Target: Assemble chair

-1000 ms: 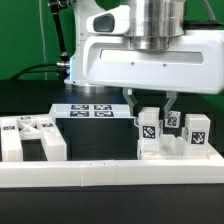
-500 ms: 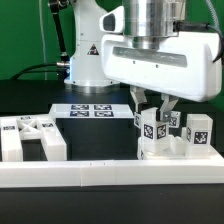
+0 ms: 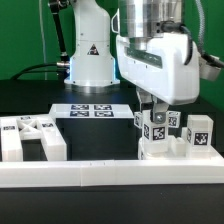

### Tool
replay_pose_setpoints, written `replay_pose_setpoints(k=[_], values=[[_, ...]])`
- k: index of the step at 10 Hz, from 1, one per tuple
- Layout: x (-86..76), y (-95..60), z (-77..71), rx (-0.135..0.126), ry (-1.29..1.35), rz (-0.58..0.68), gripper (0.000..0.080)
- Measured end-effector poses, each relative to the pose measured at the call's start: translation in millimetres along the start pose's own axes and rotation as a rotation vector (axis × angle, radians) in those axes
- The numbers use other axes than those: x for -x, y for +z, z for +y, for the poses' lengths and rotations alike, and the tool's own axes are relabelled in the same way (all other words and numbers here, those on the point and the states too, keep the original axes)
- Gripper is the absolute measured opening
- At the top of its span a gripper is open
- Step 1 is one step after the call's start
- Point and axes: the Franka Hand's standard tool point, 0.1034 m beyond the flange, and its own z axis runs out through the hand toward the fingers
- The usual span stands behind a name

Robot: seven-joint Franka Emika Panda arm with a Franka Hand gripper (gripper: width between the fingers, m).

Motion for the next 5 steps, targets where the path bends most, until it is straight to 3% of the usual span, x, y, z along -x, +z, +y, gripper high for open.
replay_pose_setpoints(k=[1, 2, 4, 5], values=[[0.1, 0.3, 0.1, 0.0, 0.005, 0.0, 0.0367], [0.0, 0.5, 0.2, 0.001, -0.013, 0.0, 0.0367], [4.9, 1.0, 1.1, 0.009, -0.097, 0.001, 0.0622], [8.1, 1.0, 1.5, 0.014, -0.171, -0.001, 0.0622]])
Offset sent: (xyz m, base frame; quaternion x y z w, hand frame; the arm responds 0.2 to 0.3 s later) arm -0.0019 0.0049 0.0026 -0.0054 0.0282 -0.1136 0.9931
